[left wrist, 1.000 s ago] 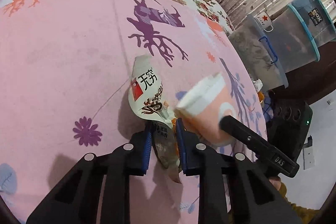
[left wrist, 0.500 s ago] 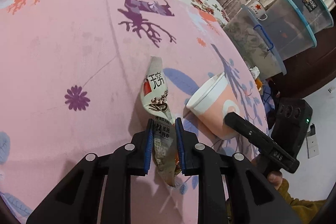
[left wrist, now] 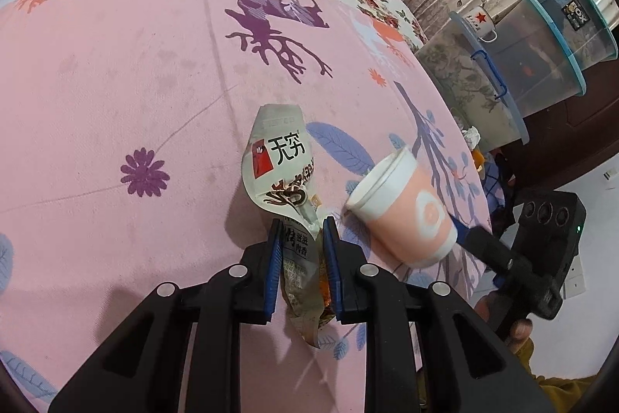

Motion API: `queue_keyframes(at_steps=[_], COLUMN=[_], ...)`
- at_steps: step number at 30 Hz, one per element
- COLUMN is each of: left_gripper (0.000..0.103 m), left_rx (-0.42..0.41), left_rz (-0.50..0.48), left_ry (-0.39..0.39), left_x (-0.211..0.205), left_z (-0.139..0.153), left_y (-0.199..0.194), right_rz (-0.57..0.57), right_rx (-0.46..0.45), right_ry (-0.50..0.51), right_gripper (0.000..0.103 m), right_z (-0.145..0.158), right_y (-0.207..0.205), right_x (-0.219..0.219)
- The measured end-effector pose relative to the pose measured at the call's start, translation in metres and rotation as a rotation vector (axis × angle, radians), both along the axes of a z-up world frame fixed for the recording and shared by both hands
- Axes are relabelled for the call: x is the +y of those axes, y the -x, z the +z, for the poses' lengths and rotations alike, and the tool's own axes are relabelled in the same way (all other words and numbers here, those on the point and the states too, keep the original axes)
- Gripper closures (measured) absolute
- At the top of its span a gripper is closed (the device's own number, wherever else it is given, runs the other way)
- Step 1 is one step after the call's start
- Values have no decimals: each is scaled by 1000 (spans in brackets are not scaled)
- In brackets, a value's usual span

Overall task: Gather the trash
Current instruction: 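Grasp the snack packet with the left gripper while the right gripper grasps the pink cup, then hold the snack packet in the left gripper while the right gripper regrips the pink cup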

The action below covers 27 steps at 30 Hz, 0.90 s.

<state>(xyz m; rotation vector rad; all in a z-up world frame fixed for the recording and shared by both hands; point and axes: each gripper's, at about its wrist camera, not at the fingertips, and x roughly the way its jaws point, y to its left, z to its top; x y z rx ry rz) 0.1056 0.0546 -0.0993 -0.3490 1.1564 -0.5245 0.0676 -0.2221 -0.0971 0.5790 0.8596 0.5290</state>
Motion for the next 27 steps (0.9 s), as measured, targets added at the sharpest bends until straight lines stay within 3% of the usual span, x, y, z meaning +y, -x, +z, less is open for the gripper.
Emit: queue_keyframes(at_steps=[2,5,7,9,13,17,19,23,27], left_gripper=[83,83,83,83,83,83,83,83,83], left_rx=[0,-1,0,0,0,-1,-1,-2,-4], left_rz=[-1,-1,0,0,0,0,-1,-2,-3], left_ry=[2,2,3,3,2,2,2,8,10], left_x=[0,0,0,0,0,0,0,1,1], left_z=[0,0,0,0,0,0,0,1,1], left_y=[0,1,1,1,0,0,0,1,1], right_rz=[-15,-9,7,29,136,250,259,214,162], right_rx=[12,48,69,87,134,113,104,99,100], right_ry=[-19,-81,-132,-145,-182,-160,-150,-175,-213], right_gripper=[24,37,46,64,64,62,62,51,51], right_z=[-1,-6,-10,-14,-19,-15,-13,-11,-10], right_y=[-1,-3,-5,-5,-2,5,8,9,9], right_x=[-8,-16,-18,-16,6,29,30,14,-11])
